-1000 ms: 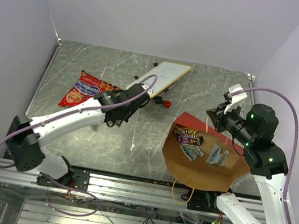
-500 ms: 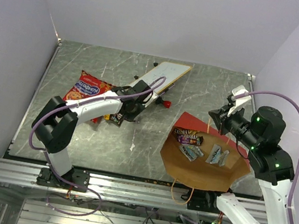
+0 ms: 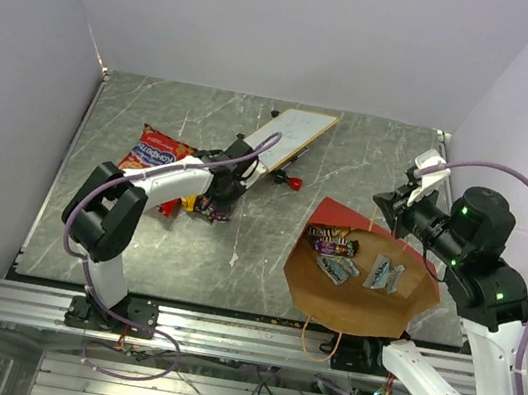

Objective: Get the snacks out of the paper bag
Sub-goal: Place the snack at the center of the board, then take out the snack from the paper bag.

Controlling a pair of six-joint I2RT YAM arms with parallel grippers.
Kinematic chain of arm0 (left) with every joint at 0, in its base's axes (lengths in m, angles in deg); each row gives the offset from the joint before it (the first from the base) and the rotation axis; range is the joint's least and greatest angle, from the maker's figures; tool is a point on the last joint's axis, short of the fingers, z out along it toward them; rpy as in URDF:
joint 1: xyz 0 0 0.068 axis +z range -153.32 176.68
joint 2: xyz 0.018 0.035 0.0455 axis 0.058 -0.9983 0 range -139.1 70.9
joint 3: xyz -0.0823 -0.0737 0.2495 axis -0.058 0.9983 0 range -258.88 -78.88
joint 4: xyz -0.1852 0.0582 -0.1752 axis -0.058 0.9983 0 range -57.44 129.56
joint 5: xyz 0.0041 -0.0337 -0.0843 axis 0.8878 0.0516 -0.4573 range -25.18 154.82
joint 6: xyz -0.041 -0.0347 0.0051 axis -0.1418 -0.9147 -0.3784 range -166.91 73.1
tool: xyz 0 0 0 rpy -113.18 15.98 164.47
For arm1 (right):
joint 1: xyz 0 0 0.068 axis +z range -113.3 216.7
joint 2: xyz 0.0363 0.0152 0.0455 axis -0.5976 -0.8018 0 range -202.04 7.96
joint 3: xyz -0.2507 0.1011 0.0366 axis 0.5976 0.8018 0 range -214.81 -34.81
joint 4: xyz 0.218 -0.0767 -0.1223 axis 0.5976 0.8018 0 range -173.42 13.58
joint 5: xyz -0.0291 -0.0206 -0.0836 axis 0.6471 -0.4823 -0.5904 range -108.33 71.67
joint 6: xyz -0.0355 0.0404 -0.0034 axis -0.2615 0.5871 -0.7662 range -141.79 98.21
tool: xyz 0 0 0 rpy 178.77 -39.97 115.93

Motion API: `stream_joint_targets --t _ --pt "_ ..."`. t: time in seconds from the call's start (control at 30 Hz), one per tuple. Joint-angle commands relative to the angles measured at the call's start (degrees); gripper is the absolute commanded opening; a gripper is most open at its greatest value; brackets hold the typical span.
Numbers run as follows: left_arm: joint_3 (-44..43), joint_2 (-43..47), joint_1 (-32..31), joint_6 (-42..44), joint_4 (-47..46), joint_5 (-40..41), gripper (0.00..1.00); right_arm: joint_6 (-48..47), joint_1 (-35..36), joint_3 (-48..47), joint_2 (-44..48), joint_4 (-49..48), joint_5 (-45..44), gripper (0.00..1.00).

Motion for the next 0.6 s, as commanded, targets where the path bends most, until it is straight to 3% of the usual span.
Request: stream_joint_targets --t 0.0,0.03,0.13,0.17,0.37,0.57 --pt "-3.7 1.0 0.3 -0.3 3.8 0.8 0.36 -0.1 0.2 -3.3 -0.3 1.3 0.9 0.0" --pt "-4.4 2.2 0.3 -1.6 5.0 1.3 0.41 0.0 0.2 -3.4 -0.5 1.4 1.1 0.0" --pt "-4.9 8.8 0.3 -5.6 7.3 -1.1 0.76 0.0 0.2 -2.7 -0.3 1.0 1.2 0.0" --pt "-4.8 12.6 0.2 -7.2 7.9 -1.7 0.83 -0.2 0.2 -2.0 -0.1 0.9 0.8 0.0" --pt "-0.1 30.8 -3.0 -20.5 8.6 -8.1 0.82 1.1 0.2 1.4 2.0 -1.6 -1.3 0.0" --pt "8.2 43.1 -17.5 -40.2 8.1 -3.9 0.78 3.3 0.2 3.4 3.0 -4.3 -1.2 0.0"
